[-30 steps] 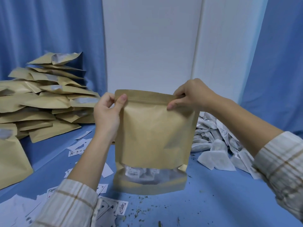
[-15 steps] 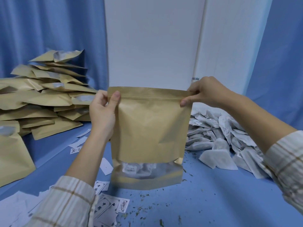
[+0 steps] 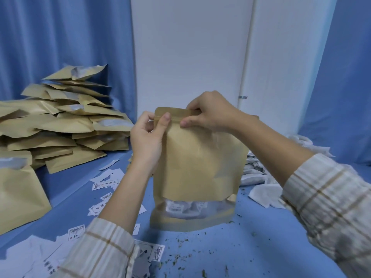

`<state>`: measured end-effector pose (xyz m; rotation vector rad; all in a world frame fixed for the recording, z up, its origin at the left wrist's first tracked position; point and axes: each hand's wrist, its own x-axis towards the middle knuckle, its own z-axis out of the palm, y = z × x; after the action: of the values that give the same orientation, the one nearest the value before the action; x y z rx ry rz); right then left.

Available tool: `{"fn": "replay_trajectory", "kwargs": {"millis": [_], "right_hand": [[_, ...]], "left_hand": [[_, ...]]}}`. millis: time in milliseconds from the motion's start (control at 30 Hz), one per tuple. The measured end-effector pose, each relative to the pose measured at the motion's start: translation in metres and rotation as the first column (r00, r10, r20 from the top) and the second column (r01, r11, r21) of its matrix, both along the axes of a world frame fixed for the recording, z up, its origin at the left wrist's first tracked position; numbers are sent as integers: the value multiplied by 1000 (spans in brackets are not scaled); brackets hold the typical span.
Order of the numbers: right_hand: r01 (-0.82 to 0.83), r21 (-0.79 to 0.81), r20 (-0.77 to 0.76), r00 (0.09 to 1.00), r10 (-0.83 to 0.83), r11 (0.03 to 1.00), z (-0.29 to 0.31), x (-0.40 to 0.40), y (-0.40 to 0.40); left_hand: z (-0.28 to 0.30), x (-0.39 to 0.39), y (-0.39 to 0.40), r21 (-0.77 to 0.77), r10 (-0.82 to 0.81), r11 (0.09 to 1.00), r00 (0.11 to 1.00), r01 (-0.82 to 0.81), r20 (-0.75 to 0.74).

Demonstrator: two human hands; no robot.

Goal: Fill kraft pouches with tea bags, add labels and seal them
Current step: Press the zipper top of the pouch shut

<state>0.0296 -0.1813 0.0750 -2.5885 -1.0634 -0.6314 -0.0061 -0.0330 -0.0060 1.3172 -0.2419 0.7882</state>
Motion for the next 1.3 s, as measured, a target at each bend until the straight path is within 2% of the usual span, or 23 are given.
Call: {"fn": "replay_trajectory", "kwargs": {"millis": [200, 300, 433, 533, 600, 667, 700, 733, 800, 867, 967, 1067, 1133, 1200, 1300], "right_hand": [[94, 25, 68, 993, -95, 995, -8, 3, -18], [108, 49, 120, 986, -113, 993, -14, 6, -29], [221, 64, 316, 921, -230, 973, -18, 10, -42], [194, 110, 392, 893, -222, 975, -28, 13, -47], [146, 285, 280, 933, -228, 947, -34, 17, -57], [116, 560, -7, 991, -135, 820, -50, 19, -73], [138, 662, -182, 983, -21, 737, -63, 18, -82], [178, 696, -334, 938, 94, 695, -80, 18, -91], [201, 629, -529, 818, 224, 751, -121, 19, -100], [229, 587, -655, 698, 289, 776, -157, 17, -101], [287, 593, -737, 570, 363, 752, -192, 14, -92], [339, 676, -700, 571, 428, 654, -202, 15, -78], [360, 732, -662, 578, 477, 578, -199, 16, -70], [392, 776, -626, 565, 536, 493, -194, 16, -63], [480, 831, -526, 513, 679, 282, -189, 11, -44]], "left_hand": [[-1, 6, 16, -17, 101, 995, 995, -101, 10], [-2, 10, 18, 1, 99, 995, 995, -99, -1], [-5, 14, 20, -5, 105, 994, 994, -105, 3], [-8, 14, 20, -10, 112, 994, 994, -112, 15], [-12, 13, 23, -30, 58, 998, 998, -57, 28], [-28, 10, 32, 4, -72, 997, 996, 72, -42], [-40, 9, 36, 48, -136, 989, 982, 143, -128], [-54, 8, 39, 93, -186, 973, 952, 213, -242], [-84, 4, 41, 145, -252, 926, 855, 349, -454], [-109, 1, 45, 154, -285, 882, 765, 445, -578], [-124, -3, 44, 68, -327, 885, 719, 460, -613], [-111, -2, 38, -11, -318, 923, 744, 386, -588], [-96, 3, 46, -47, -346, 912, 701, 408, -623], [-82, 3, 63, -149, -464, 860, 627, 488, -626], [-77, -4, 85, -431, -685, 727, 605, 534, -405]]}}
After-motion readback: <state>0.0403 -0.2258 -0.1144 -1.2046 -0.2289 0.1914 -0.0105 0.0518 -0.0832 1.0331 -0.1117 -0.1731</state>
